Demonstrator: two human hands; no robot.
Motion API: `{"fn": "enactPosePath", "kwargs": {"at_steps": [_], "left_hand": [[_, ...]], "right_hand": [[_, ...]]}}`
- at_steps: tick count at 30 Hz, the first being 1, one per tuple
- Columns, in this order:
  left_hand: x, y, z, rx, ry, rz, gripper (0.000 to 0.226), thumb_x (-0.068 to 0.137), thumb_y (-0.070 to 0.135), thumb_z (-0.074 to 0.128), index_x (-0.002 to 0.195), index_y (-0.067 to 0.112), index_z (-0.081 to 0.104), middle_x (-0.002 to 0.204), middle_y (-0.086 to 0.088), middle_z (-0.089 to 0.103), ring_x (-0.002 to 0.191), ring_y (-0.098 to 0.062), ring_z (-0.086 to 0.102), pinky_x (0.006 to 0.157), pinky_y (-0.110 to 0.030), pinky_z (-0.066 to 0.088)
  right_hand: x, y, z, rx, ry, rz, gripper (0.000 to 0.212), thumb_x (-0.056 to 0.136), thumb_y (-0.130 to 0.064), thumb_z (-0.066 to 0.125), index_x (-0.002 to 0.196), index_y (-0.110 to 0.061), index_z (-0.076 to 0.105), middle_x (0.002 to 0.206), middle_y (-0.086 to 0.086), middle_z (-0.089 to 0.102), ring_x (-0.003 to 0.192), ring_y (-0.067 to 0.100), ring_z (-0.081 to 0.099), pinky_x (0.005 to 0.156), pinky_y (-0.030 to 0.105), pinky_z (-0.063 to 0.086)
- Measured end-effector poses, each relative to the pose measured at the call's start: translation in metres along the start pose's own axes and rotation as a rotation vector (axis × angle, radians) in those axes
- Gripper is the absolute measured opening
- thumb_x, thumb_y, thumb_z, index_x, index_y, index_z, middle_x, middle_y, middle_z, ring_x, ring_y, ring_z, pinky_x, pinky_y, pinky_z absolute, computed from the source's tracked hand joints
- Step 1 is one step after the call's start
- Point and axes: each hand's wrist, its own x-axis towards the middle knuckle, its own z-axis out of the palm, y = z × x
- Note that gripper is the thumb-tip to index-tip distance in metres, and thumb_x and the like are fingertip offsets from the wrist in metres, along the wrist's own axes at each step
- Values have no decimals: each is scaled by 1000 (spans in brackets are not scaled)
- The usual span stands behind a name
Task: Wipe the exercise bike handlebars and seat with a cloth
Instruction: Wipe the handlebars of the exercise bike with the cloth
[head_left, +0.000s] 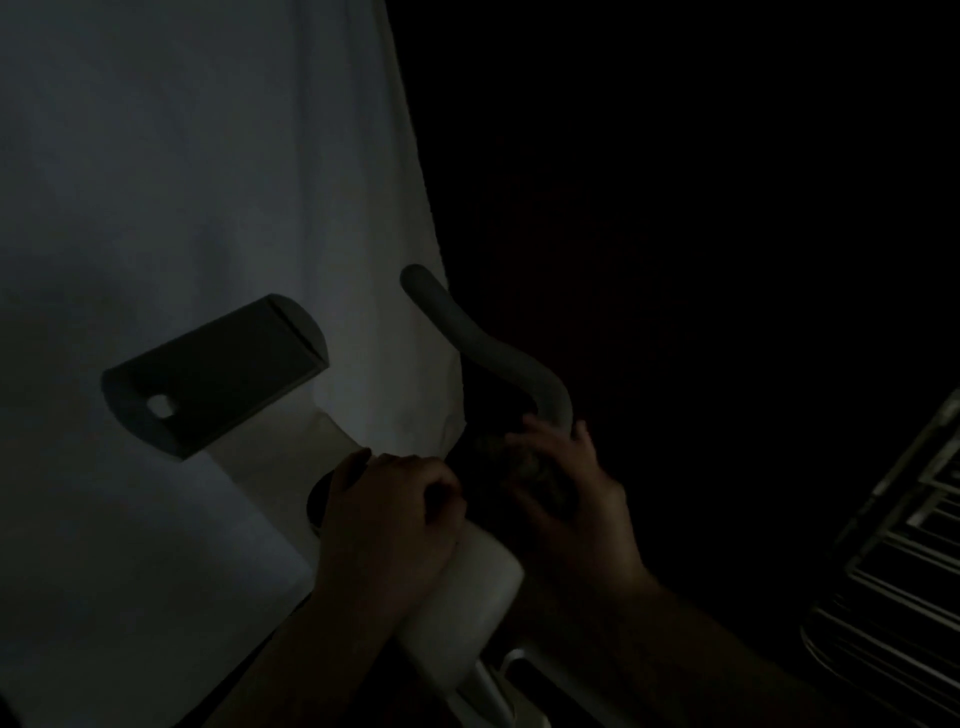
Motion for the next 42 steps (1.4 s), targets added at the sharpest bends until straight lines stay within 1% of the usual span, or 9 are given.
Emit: {"fn": "enactPosePath", "kwargs": {"at_steps": [2,6,12,17,21,30,36,39,42], "left_hand": [[1,2,2,-22,-26,17,13,85,40,54,80,36,65,64,25,50,64,6,46,99,-42,38],[9,9,2,-114,-235,-34,22,89,49,50,95,34,64,85,16,66,77,0,59,90,-33,47],[36,28,17,-168,-348,-38,14,92,38,52,100,30,60,93,12,62,79,-4,59,76,-34,52],[46,30,34,-250,-293,-25,14,93,23,48,100,30,58,97,8,63,66,-8,55,61,-29,43],[44,29,35,-254,-229,-20,15,93,24,51,99,33,62,96,13,64,67,-4,57,67,-33,50],[46,23,41,-254,-226,-33,17,91,27,53,99,39,62,99,18,64,74,1,59,72,-28,51],[48,25,45,-240,-162,-29,16,89,27,53,98,36,63,92,13,67,71,-4,61,68,-33,53],[46,27,43,-235,-186,-22,15,91,26,52,98,36,61,96,15,65,70,0,59,69,-31,52],[46,26,41,-234,-220,-55,18,91,28,51,103,35,61,97,13,65,72,-3,60,67,-29,51]], "right_hand": [[9,5,-1,108,150,181,49,84,-19,68,112,-55,50,124,-36,49,122,-11,44,112,41,33],[-5,-19,10,313,45,184,50,87,-8,64,113,-49,51,117,-43,50,119,-14,46,97,17,44],[20,-8,6,354,376,468,44,91,-18,61,129,-33,45,109,-22,55,104,-9,55,75,4,48],[11,-22,22,512,368,495,60,92,-18,59,143,-33,33,137,-8,50,123,3,50,100,25,47],[44,-7,17,403,551,563,53,93,-16,57,142,-26,39,138,-4,49,127,9,46,98,14,41],[71,15,7,411,506,819,40,91,-24,60,129,-15,53,119,4,61,110,21,59,80,25,49],[56,12,6,380,414,744,20,90,-24,63,108,-18,60,88,-8,60,79,1,58,54,3,42],[79,22,4,357,413,846,29,89,-32,61,109,-11,65,91,1,63,89,19,63,61,21,42],[46,5,11,357,370,682,35,91,-29,60,124,-18,57,104,-4,64,99,11,61,69,15,49]]}}
